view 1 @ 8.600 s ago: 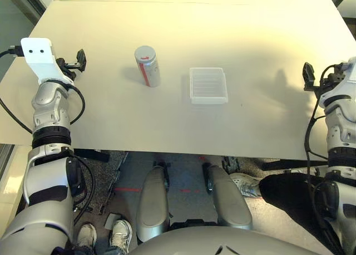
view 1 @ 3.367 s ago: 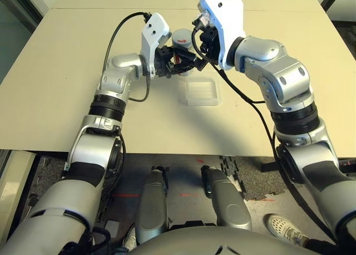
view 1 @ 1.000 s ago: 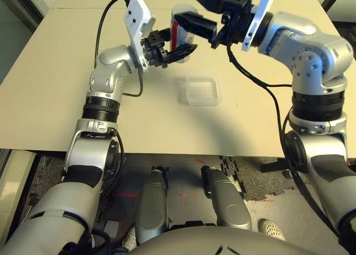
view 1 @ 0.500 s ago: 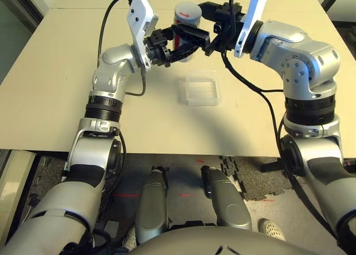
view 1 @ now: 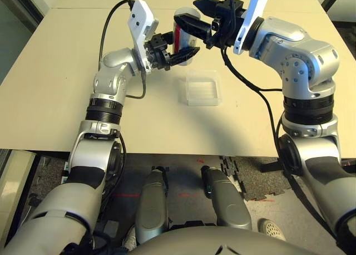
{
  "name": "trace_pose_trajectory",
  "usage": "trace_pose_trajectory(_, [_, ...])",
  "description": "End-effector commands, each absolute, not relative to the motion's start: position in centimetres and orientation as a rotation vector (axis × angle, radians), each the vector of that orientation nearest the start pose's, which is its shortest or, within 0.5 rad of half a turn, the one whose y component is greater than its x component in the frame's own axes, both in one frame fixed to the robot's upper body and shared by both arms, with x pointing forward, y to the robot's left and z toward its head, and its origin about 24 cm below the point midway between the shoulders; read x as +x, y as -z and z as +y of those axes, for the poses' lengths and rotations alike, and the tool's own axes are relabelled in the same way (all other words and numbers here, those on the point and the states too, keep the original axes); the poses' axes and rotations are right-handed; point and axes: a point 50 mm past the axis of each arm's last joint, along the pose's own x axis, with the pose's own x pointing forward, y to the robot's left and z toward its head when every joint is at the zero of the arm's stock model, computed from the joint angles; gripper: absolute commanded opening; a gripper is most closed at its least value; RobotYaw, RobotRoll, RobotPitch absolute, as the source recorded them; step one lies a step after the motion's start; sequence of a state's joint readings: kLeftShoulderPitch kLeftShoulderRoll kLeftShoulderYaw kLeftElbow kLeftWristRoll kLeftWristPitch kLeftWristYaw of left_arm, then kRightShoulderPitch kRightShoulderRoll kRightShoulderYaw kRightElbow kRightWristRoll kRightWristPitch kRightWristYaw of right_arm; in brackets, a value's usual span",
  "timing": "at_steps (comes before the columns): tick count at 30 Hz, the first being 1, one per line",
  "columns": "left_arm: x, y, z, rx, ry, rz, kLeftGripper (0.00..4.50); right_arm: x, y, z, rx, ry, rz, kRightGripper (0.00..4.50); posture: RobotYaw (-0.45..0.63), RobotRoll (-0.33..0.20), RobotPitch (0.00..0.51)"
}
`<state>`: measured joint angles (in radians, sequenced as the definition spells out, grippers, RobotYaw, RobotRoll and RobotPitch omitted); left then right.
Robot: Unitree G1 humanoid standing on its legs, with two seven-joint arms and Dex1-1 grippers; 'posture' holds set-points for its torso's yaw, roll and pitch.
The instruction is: Pour the medicine from the bottle into the box.
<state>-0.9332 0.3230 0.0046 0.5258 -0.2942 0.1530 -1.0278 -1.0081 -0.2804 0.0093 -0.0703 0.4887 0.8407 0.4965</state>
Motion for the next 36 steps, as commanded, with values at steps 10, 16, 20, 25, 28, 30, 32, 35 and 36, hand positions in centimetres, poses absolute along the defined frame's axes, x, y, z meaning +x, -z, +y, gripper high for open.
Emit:
trace_pose_trajectory(10, [36.9, -21.5, 12.7, 0.137, 1.096, -0.23, 2.77, 32.3, -29.3, -7.7, -0.005, -0.942, -0.188, 3.21, 0.01, 0.0, 0.198])
trace_pose_trajectory(16, [37.0, -21.5, 12.7, 0.143, 1.091, -0.231, 2.77, 32.3, -29.5, -7.6, 0.011, -0.945, -0.186, 4.5, 0.0, 0.0, 0.197])
trace_pose_trajectory(20, [37.0, -21.7, 12.6, 0.145, 1.092, -0.237, 2.77, 32.2, -29.2, -7.5, 0.011, -0.954, -0.17, 4.5, 0.0, 0.0, 0.197])
trace_pose_trajectory(25, [36.9, -22.0, 12.3, 0.147, 1.098, -0.247, 2.77, 32.1, -28.7, -7.3, -0.003, -0.96, -0.151, 4.5, 0.0, 0.0, 0.197])
trace_pose_trajectory(28, [36.8, -22.1, 12.1, 0.146, 1.103, -0.252, 2.77, 32.0, -28.6, -7.2, -0.009, -0.961, -0.147, 4.5, 0.0, 0.0, 0.197])
trace_pose_trajectory(30, [36.8, -22.1, 12.1, 0.145, 1.104, -0.252, 2.77, 32.0, -28.5, -7.2, -0.016, -0.96, -0.148, 4.5, 0.0, 0.0, 0.197])
trace_pose_trajectory(32, [36.8, -22.1, 12.1, 0.145, 1.104, -0.251, 2.77, 32.1, -28.5, -7.2, -0.024, -0.958, -0.148, 4.5, 0.0, 0.0, 0.198])
trace_pose_trajectory(35, [36.8, -22.1, 12.0, 0.144, 1.107, -0.251, 2.77, 32.0, -28.4, -7.1, -0.033, -0.958, -0.145, 4.5, 0.0, 0.0, 0.197])
trace_pose_trajectory(36, [36.7, -22.1, 12.0, 0.144, 1.109, -0.251, 2.77, 32.0, -28.3, -7.1, -0.038, -0.957, -0.144, 4.5, 0.0, 0.0, 0.197])
